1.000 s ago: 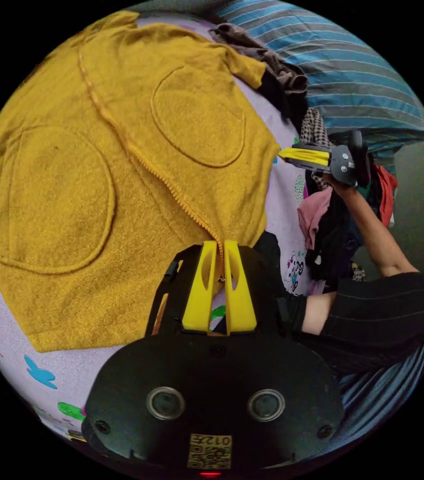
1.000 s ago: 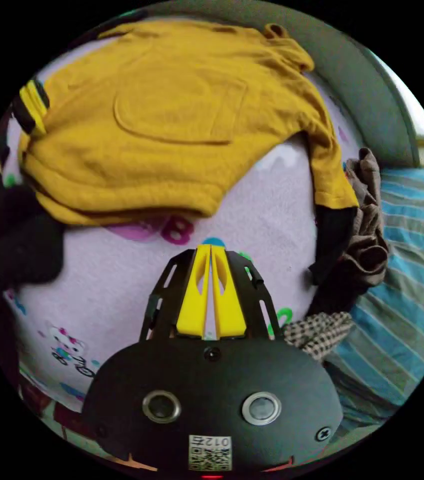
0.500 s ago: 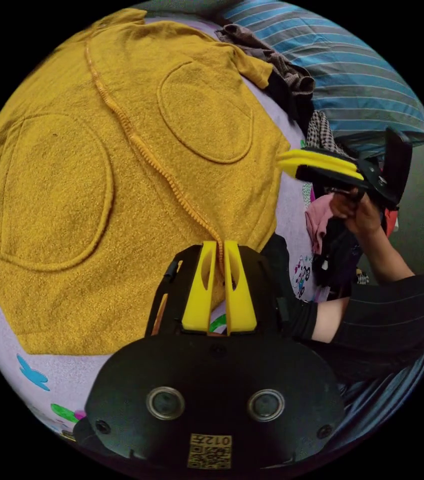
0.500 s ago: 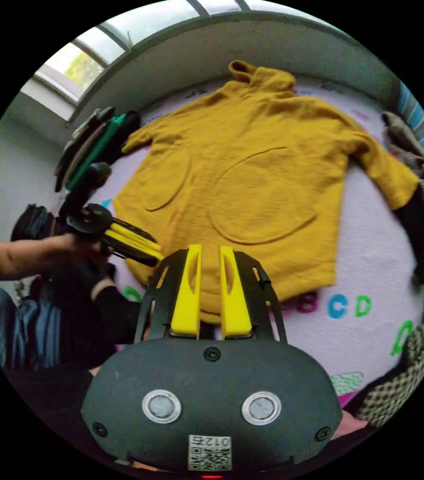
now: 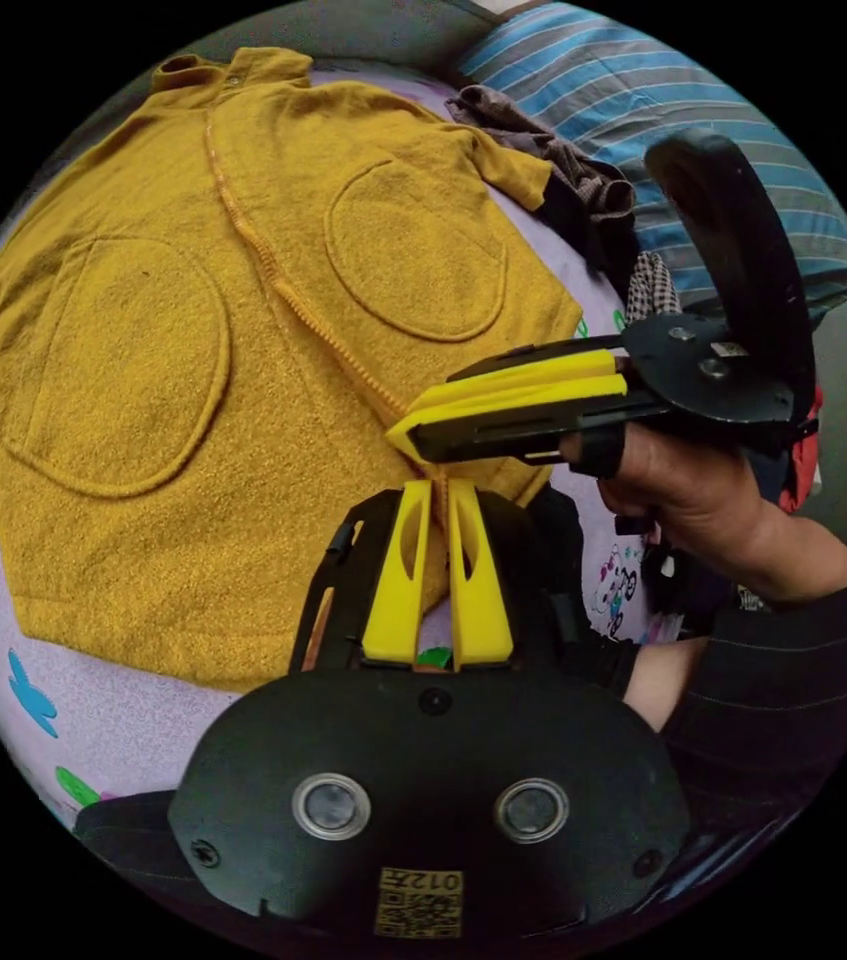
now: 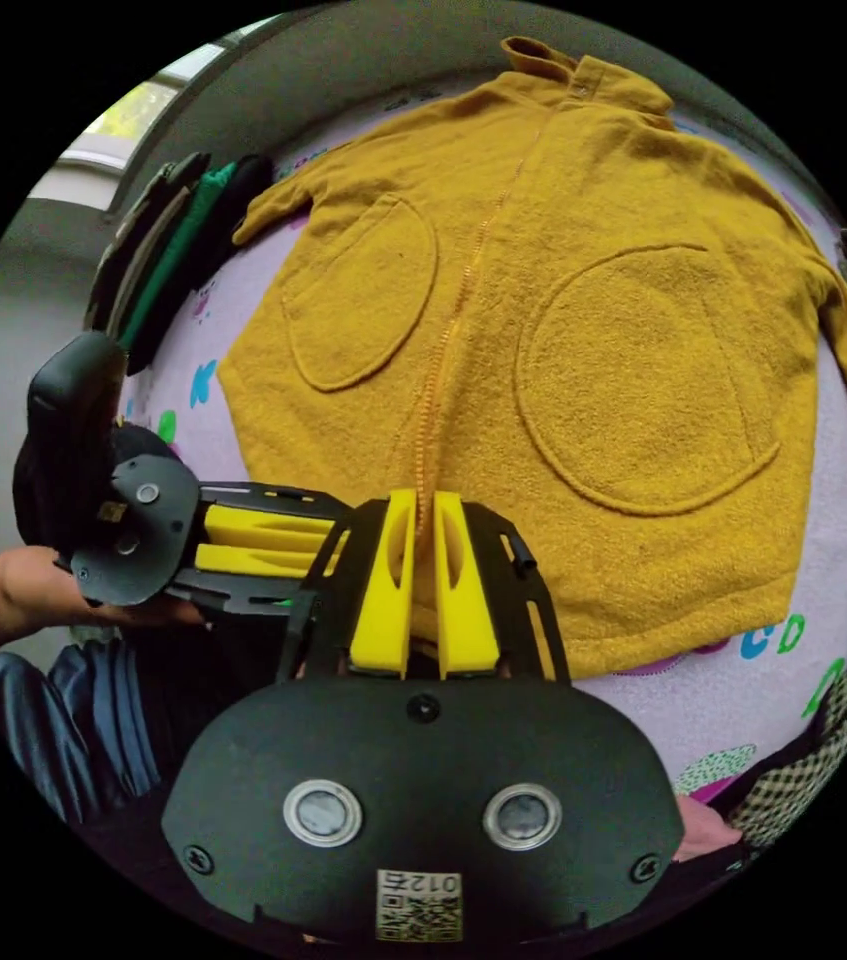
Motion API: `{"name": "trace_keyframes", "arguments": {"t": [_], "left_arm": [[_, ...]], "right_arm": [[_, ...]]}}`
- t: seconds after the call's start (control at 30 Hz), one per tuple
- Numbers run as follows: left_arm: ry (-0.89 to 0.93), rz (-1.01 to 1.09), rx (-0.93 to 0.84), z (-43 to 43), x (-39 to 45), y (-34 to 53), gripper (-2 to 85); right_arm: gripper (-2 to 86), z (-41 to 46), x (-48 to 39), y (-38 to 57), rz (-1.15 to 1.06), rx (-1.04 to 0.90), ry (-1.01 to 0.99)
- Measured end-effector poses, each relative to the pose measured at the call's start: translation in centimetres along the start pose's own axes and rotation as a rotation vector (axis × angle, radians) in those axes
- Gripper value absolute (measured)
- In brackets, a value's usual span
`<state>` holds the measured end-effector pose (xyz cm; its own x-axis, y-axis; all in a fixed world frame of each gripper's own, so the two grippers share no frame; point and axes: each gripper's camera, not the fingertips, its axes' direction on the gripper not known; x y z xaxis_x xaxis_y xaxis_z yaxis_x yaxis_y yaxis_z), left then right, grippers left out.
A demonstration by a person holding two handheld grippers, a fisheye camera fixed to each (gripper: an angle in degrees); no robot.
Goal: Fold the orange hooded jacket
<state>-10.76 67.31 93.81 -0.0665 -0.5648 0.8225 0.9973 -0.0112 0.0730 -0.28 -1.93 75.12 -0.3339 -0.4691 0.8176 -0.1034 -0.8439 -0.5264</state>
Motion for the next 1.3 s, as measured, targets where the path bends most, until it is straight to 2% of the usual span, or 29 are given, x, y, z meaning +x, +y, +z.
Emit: {"name": "trace_keyframes", "arguments": {"t": [0.1,0.23,0.37,0.6,0.87,1.0,1.3], "left_arm": [[0.063,0.004,0.000,-0.5,-0.2,1.1,2.2],[0.102,-0.049,0.055,-2.1,-1.8,2.8,2.5],[-0.022,-0.155,0.150,-3.9,-3.2,3.0,4.4],[-0.323,-0.030,0.089,-1.2,2.6,-1.1,8.7],[-0.454,-0.099,0.140,0.9,3.7,0.2,5.6],[-0.316,-0.138,0.188,0.0,1.4,1.9,2.2],[-0.023,-0.161,0.344,-4.2,-5.7,7.3,0.9]], "right_arm": [[1.2,-1.4,2.0,0.6,0.052,0.049,-0.075],[0.6,-3.2,6.1,1.9,0.175,0.130,-0.276],[0.4,-4.5,9.3,3.0,0.260,0.187,-0.402],[0.4,-6.0,10.7,3.5,0.296,0.230,-0.457],[0.4,-7.7,11.3,3.3,0.302,0.234,-0.476],[0.4,-8.5,11.2,3.2,0.304,0.241,-0.476],[0.3,-10.3,10.2,2.8,0.303,0.242,-0.466]]}}
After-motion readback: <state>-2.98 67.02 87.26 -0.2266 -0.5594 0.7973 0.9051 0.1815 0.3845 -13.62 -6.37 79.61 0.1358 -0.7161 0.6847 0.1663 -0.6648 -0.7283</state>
